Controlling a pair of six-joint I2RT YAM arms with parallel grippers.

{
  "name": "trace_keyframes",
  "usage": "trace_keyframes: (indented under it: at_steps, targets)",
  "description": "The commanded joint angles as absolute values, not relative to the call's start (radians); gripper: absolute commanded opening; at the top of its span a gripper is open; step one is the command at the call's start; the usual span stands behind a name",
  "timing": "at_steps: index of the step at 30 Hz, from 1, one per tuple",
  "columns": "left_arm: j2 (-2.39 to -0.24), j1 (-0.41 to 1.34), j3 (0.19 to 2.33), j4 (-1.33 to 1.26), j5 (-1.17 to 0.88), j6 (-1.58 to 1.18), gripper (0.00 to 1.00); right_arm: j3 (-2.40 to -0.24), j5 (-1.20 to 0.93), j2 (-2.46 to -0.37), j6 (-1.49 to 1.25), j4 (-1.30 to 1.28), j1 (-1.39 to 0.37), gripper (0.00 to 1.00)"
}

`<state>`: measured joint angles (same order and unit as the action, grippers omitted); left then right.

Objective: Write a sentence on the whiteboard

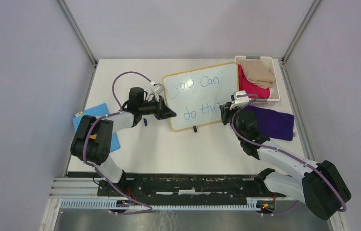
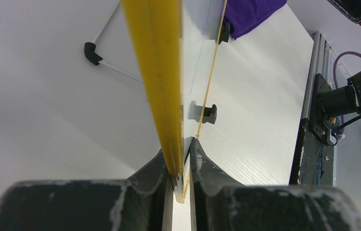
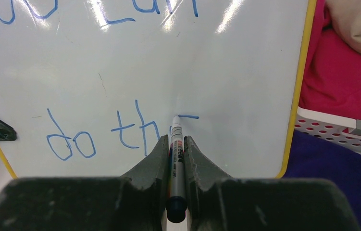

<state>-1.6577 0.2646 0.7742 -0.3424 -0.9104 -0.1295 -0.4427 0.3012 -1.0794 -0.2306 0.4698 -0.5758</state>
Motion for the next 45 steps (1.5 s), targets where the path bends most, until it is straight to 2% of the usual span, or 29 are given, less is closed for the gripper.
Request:
trace_keyframes:
  at_steps: [1, 24, 45]
  targets:
    - [-1.688, 0.296, 0.759, -0.210, -0.807, -0.025, 0.02, -0.427, 0.284, -1.068, -0.243, 0.504, -0.582, 0.00]
    - [-1.680, 0.299, 0.759, -0.210, -0.807, -0.025, 0.02, -0.402, 0.453, -1.046, -0.239, 0.414, -0.582, 0.00]
    - [-1.671, 0.308, 0.758, -0.210, -0.803, -0.026, 0.02, -0.383, 0.328, -1.027, -0.252, 0.399, -0.597, 0.00]
